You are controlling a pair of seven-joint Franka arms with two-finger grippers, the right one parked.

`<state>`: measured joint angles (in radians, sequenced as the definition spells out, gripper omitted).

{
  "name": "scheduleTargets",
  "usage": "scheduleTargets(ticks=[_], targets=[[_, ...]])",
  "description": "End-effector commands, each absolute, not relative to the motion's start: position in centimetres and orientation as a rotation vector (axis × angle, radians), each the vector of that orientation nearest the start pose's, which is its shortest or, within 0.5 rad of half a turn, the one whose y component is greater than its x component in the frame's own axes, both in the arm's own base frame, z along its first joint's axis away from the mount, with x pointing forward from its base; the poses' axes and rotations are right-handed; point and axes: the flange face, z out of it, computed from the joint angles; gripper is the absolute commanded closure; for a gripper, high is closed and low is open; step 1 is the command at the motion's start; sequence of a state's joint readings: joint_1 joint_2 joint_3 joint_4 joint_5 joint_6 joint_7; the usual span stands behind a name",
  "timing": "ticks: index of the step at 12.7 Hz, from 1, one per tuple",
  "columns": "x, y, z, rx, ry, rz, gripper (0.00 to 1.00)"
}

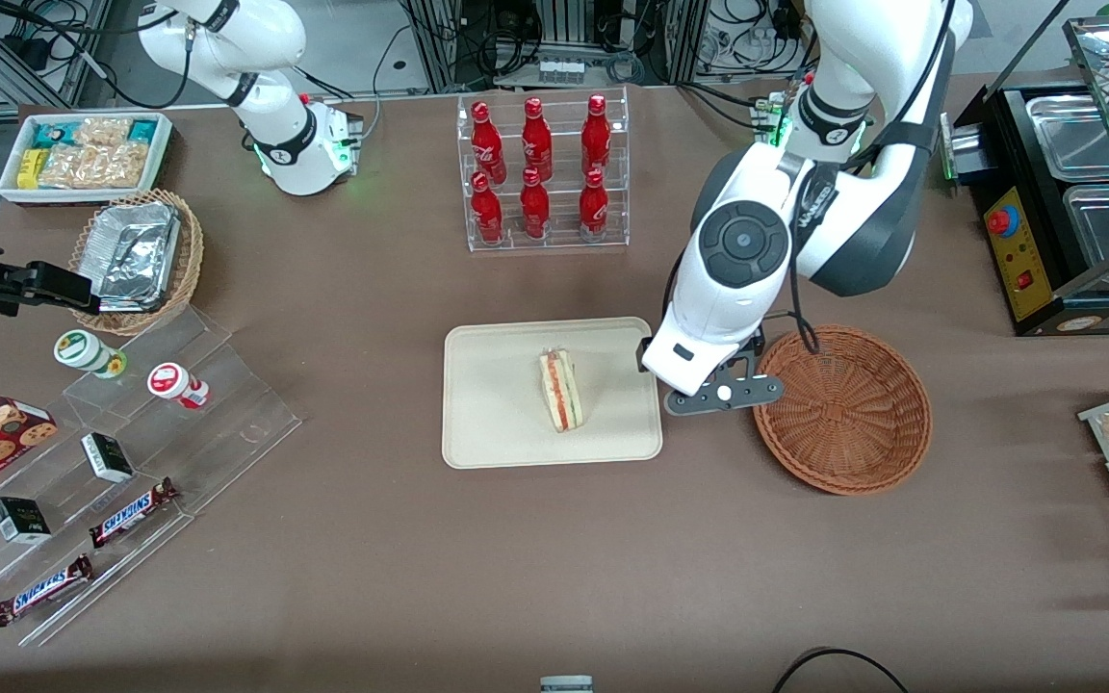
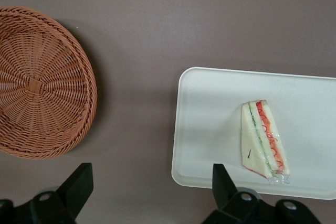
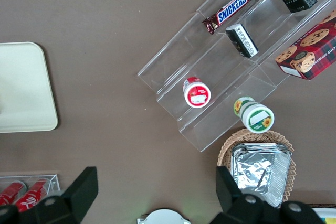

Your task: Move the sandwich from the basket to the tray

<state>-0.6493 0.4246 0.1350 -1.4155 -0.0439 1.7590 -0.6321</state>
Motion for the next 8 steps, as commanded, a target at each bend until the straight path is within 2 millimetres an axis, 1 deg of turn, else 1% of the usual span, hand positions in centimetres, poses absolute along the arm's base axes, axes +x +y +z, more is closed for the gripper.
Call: scheduleTargets(ticks=[1,2,3,4,5,6,7,8], targets=[[58.4,-31.4,46.6,-3.119,-0.206,0.154,0.00],[58.9,-30.0,46.9,-3.114,-0.218,0.149,0.00],[58.8,-29.7,47.2,-3.119,-0.209,0.160,0.00],[59.3,-27.7,47.9,-3.130,-0.209,0.170,0.00],[59.1,-26.5,48.5,-3.144,-0.141,0.192,0.00],[59.0,-24.5,49.2,-3.148,-0.127,0.198,0.00],[58.4,-23.4,49.6,-3.146,-0.096,0.201,0.00],[58.0,-21.3,49.8,-3.145,-0.060,0.209,0.00]])
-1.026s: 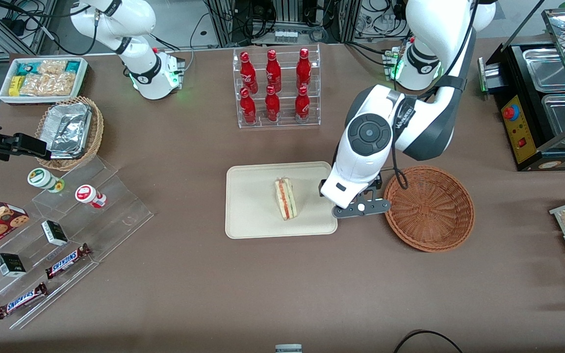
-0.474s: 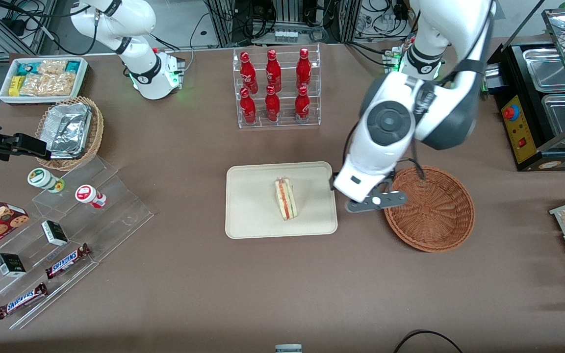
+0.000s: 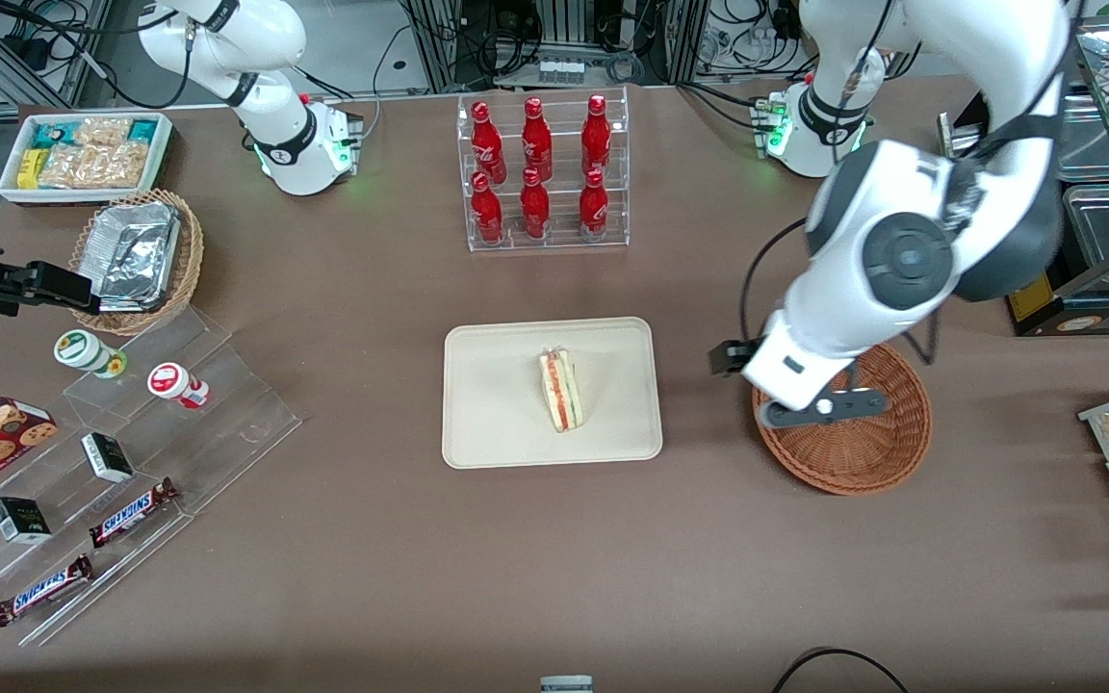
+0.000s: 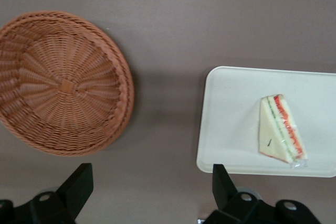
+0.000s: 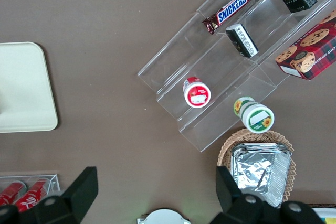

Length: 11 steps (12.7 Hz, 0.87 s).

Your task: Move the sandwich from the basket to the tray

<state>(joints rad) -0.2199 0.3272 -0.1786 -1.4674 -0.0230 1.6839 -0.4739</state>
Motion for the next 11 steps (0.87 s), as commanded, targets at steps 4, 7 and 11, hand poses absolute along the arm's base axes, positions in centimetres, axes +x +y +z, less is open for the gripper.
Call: scheduleTargets(ticks=[4,7,11], targets=[[56.0,-13.5,53.9,-3.131,0.101,0.264,0.00],[54.4,-9.8,56.8,-3.121,0.186,0.296,0.00],[52.8,-6.2,59.5,-3.111,0.198,0.305,0.00]])
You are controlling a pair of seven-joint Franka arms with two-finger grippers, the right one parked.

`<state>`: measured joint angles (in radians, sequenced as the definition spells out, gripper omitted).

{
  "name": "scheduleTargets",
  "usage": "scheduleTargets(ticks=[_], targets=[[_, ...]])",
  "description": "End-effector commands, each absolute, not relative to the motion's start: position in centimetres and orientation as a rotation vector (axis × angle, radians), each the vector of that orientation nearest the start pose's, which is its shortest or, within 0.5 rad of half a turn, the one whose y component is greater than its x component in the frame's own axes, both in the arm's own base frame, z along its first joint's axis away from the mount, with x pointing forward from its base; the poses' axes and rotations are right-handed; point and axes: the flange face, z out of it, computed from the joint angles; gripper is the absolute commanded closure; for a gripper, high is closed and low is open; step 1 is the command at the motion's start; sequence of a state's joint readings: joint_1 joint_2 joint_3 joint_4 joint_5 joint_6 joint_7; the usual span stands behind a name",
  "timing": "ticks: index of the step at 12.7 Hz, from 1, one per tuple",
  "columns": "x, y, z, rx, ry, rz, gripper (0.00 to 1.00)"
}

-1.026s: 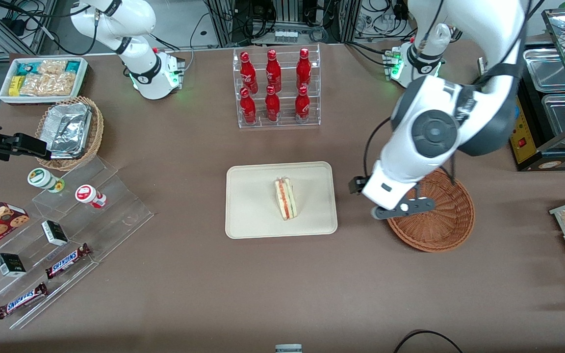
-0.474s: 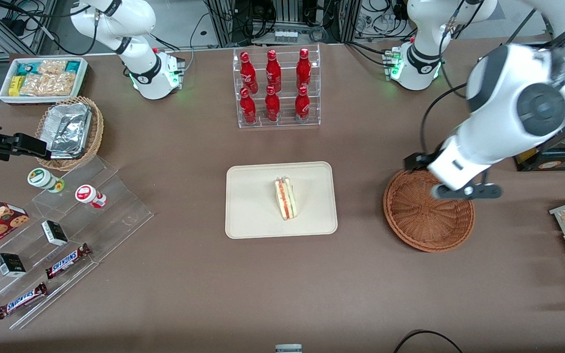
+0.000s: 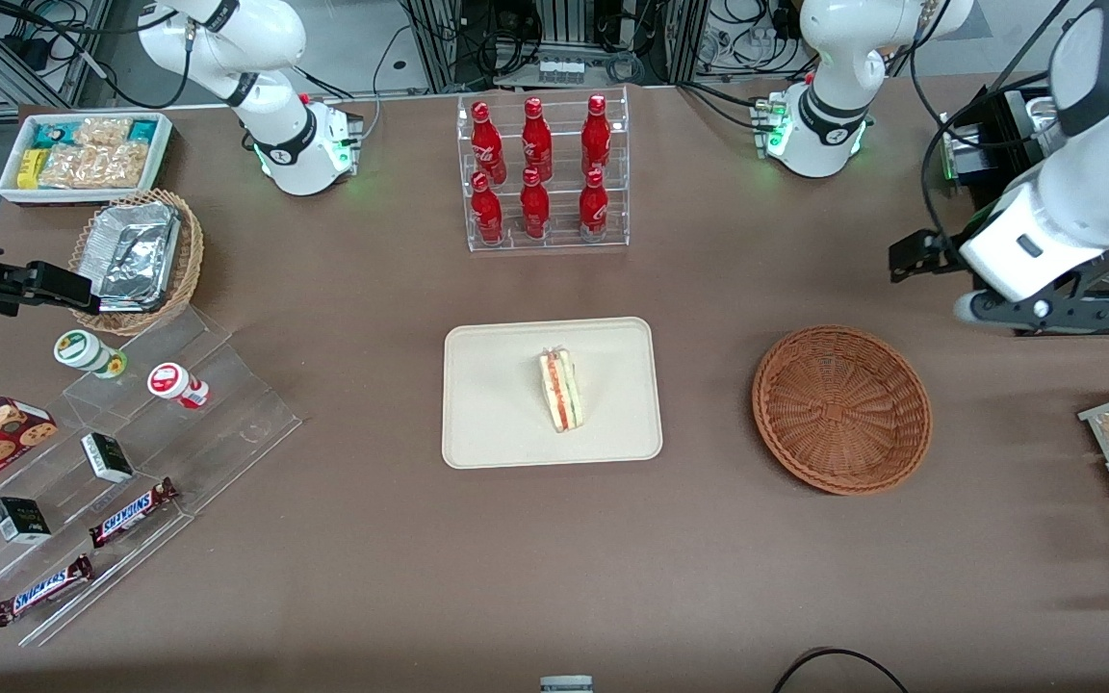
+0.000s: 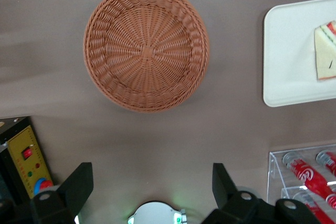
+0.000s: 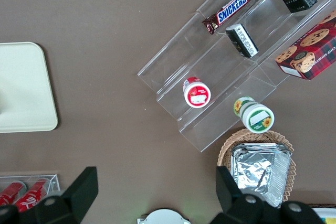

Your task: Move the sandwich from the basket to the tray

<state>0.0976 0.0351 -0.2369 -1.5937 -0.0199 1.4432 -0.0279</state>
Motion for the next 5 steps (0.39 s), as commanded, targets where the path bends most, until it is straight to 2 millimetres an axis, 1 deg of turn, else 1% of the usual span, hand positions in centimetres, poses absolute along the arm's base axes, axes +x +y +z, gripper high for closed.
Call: scheduleTargets(ticks=[1,3,4,5], targets=[[52.4,-5.6,60.4,-3.111,0.191,0.307,0.00],[51.7,-4.8,61.8,-3.112,0.164,0.303,0.00],[51.4,-4.6,62.3,-3.112,0.154,0.293,0.00],[51.5,-4.4,62.3,-3.113,0.150,0.291,0.00]])
